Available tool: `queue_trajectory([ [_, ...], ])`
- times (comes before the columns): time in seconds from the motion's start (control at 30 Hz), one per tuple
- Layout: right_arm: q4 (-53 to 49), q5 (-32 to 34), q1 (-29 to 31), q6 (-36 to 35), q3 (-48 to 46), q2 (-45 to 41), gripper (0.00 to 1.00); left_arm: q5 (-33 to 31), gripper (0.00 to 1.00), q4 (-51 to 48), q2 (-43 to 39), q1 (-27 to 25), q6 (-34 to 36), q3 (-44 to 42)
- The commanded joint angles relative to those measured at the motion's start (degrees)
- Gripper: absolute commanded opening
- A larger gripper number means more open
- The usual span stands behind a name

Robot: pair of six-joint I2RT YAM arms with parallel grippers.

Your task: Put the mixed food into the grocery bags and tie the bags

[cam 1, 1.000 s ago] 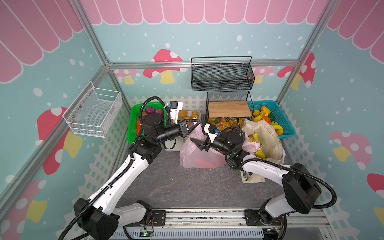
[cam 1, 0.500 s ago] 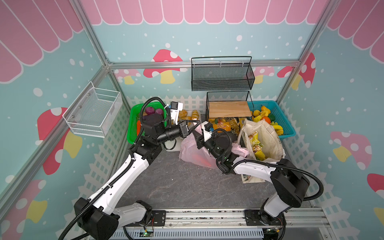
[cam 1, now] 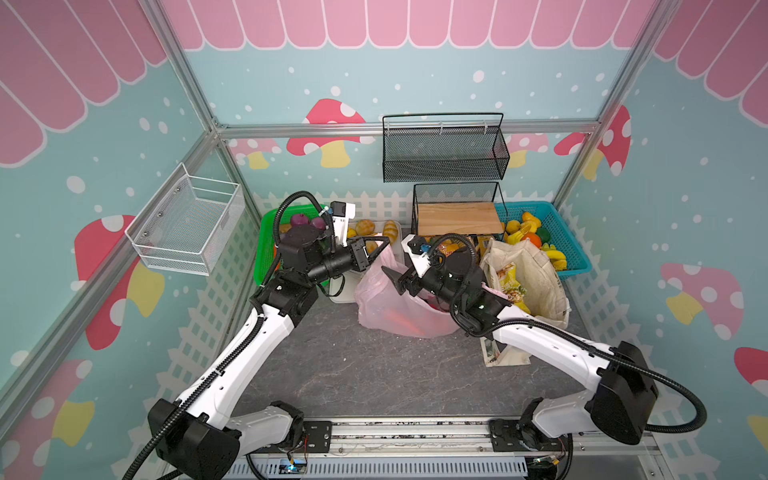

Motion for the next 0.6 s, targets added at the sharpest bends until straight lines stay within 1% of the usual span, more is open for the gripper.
queue_trajectory([
  [0.0,-12.7,-8.9,-1.8,-2.2,5.0,-3.8,0.9,-1.4,0.0,-1.8,0.2,0.8,1.5,1.7],
  [0.1,-17.0,-13.3,-3.4,-1.0,9.2,-6.5,0.9,-1.6,0.0,-2.1,0.4,1.6,1.5,1.9],
  [0.17,-20.6,-14.7,-4.7,-0.5,12.1,-8.0,0.9,-1.6,0.0,-2.4,0.4,2.3,1.6,2.0],
  [0.23,-25.2,-14.5,-6.0,-0.4,14.2,-9.5,0.9,-1.7,0.0,-2.5,0.5,2.9,1.5,2.0],
  [0.3,-30.0,-13.0,-7.2,-0.9,15.1,-11.7,0.9,-1.6,0.0,-2.7,0.6,3.3,1.5,2.1],
  [0.43,-35.4,-10.4,-10.0,-0.7,11.8,-18.0,0.9,-1.8,0.0,-3.5,0.7,4.1,2.2,2.4],
  [0.57,-38.3,-11.4,-12.2,0.6,6.0,-25.8,0.9,-2.1,0.0,-4.3,1.1,5.2,2.6,2.7],
])
